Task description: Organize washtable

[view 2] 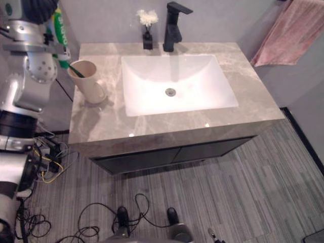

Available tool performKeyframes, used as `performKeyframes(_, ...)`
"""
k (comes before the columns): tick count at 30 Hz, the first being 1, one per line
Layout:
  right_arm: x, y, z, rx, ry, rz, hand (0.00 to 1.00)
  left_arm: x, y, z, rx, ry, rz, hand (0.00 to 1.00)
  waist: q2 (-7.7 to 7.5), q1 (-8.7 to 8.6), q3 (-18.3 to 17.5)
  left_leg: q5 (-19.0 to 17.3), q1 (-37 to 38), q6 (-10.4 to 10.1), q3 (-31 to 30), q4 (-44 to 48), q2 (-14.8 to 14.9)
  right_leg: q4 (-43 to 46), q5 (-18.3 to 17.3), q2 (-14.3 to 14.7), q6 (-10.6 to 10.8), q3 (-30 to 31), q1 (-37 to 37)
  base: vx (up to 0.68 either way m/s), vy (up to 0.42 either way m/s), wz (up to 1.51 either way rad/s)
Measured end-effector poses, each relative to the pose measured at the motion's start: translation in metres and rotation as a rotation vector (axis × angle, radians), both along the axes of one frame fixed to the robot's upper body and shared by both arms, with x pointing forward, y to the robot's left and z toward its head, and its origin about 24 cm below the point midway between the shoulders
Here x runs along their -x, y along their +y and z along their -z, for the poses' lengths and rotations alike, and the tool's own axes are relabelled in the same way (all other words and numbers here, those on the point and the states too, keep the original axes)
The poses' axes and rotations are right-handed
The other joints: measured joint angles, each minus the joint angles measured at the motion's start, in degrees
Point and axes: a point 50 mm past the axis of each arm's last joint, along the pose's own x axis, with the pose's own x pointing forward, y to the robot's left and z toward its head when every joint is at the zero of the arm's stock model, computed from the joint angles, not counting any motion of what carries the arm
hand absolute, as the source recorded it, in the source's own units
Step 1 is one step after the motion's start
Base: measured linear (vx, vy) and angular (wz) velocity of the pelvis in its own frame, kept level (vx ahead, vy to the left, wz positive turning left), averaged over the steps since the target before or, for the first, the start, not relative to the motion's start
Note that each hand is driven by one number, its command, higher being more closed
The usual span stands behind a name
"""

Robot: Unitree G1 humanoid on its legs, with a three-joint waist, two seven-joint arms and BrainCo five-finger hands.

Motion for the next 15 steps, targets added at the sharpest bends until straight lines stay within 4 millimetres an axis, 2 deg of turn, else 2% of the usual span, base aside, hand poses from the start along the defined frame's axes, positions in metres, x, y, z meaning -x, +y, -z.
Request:
performKeyframes(5,-0.0041,0.0002,-0.0003,0.0,-0.009,-0.003,0.0,-0.0048,0.005,0.0038,-0.014,0.026,-0.039,1.0,0.01,-1.17,0.0,0.0,0.0,0.0,0.0,0.0,0.0,0.0,0.0,0.0,0.0,0.0,0.0,0.01,0.005,0.0)
performKeyframes(9,-0.004,0.0004,-0.0002,-0.001,-0.008,-0.004,0.0,-0.008,-0.0018,0.009,-0.055,0.047,-0.035,1.0,0.05,-1.35,0.0,0.0,-0.1,0.0,0.0,0.0,0.0,0.0,0.0,0.0,0.0,0.0,-0.1,0.0,0.0,0.0)
performKeyframes(15,-0.0043,0.0009,-0.0002,-0.002,-0.008,-0.01,0.0,-0.0091,-0.0006,0.0099,-0.055,0.053,-0.042,1.0,0.12,-1.96,0.1,0.0,-0.6,0.0,0.0,0.0,0.0,0.0,0.0,0.0,0.0,0.0,-0.6,0.0,0.0,0.0)
